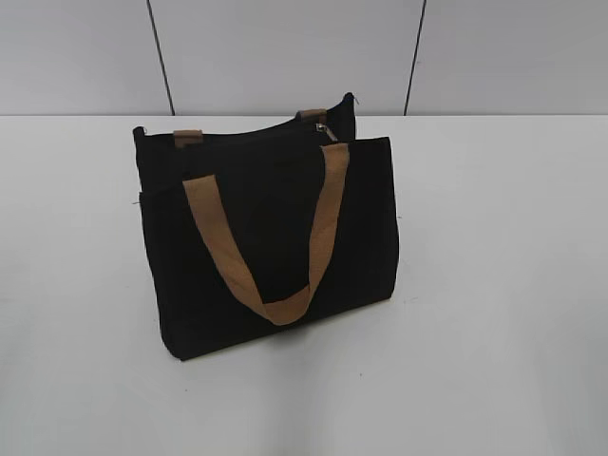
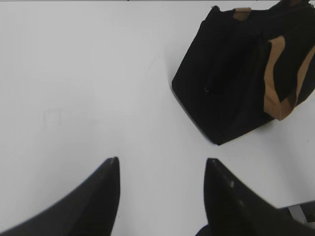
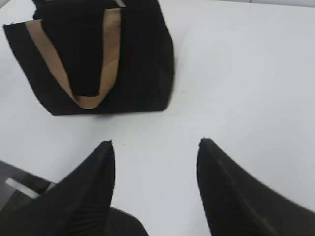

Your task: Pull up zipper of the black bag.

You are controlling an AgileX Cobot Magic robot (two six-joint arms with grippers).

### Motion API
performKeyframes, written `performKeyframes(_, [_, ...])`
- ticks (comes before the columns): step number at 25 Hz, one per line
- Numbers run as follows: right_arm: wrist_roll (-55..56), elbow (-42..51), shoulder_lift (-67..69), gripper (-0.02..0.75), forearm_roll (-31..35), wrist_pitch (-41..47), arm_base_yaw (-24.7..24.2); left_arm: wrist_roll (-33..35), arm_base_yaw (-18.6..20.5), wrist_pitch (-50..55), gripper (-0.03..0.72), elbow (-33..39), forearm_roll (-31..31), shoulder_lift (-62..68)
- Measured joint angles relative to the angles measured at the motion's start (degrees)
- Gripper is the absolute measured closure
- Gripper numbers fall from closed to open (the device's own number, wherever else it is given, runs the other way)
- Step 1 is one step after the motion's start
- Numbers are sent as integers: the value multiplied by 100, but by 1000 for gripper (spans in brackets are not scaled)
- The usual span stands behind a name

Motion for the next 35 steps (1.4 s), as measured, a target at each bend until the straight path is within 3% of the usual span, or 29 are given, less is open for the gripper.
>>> performKeyframes(5, [257, 0, -753, 320, -756, 812, 0, 0, 0, 39, 274, 387, -26, -554])
performKeyframes(13, [517, 257, -1070, 320, -1527, 1066, 0, 0, 0, -8, 274, 598, -28, -839])
performKeyframes(35, [574, 339, -1082, 321, -1588, 1207, 0, 0, 0, -16, 274, 598, -28, -851])
